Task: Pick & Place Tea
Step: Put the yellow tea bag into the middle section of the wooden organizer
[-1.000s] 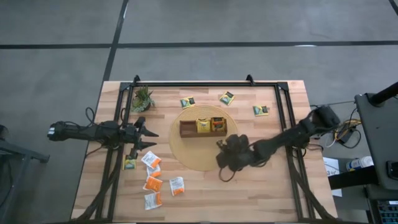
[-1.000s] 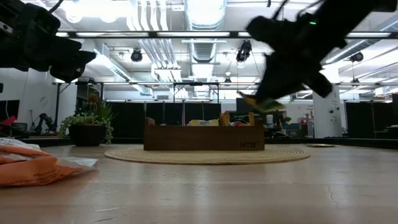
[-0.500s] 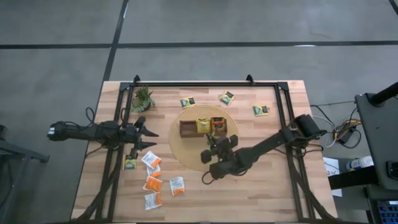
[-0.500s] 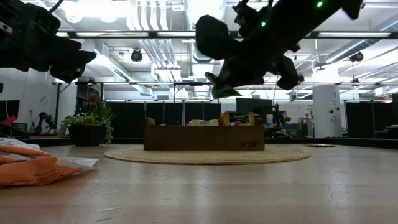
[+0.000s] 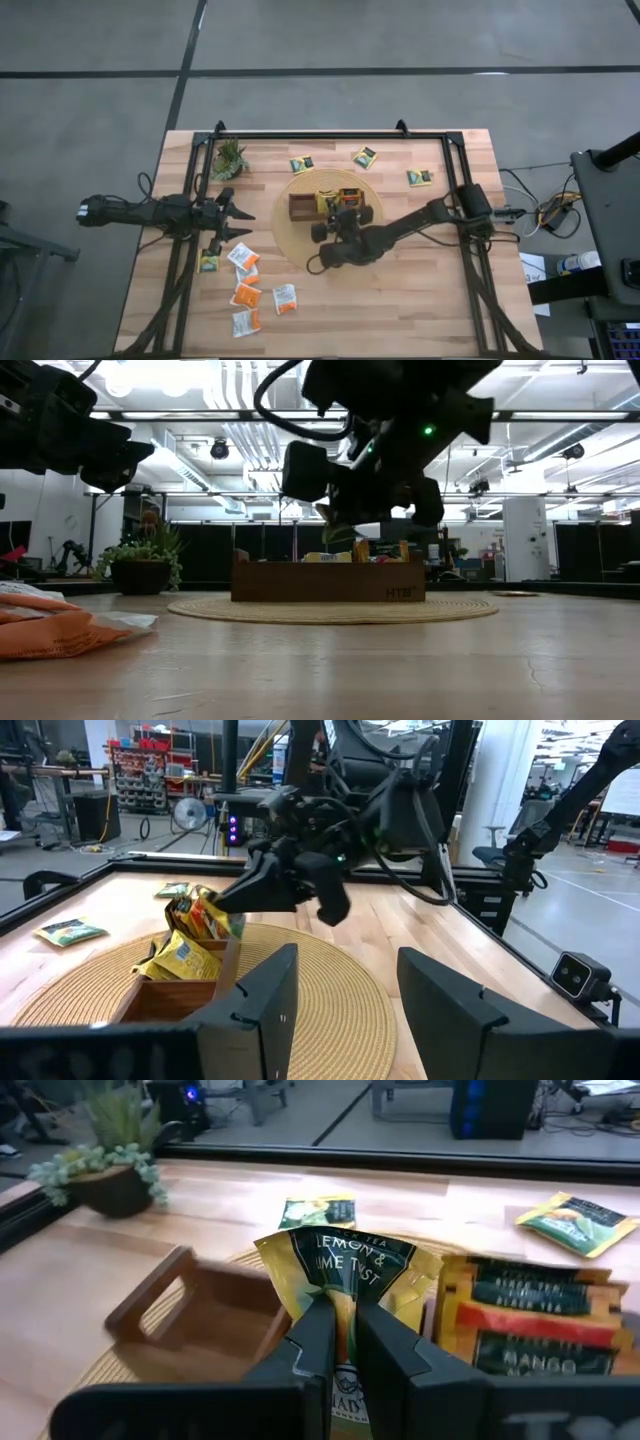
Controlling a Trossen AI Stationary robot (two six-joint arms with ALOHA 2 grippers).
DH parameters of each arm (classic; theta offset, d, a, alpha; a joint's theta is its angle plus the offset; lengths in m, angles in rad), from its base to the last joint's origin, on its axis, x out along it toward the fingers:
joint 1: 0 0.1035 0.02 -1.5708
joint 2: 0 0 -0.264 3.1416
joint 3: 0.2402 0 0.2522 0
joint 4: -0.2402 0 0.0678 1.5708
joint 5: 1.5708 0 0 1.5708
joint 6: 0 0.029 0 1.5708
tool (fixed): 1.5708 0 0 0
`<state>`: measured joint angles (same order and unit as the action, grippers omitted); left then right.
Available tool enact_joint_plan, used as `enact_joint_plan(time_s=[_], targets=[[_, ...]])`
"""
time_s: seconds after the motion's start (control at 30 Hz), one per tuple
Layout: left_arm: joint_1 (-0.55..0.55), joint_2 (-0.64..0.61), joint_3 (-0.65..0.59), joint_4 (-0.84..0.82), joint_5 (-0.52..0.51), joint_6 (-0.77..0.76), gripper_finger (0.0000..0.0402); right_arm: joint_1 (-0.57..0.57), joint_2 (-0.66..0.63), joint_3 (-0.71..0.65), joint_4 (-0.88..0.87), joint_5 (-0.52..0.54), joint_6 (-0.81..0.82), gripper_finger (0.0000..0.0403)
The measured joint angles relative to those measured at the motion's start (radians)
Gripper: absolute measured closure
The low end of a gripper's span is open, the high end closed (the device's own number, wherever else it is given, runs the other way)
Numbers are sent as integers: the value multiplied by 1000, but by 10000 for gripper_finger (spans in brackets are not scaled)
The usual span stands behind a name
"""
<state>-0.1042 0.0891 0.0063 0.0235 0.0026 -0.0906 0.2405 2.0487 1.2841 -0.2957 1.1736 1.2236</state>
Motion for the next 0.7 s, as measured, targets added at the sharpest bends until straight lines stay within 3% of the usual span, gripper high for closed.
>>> enact_joint_plan(time_s=[0.7], targets=[[0,0,0,0,0,0,235,-67,0,-80,283,-45,-140,374]])
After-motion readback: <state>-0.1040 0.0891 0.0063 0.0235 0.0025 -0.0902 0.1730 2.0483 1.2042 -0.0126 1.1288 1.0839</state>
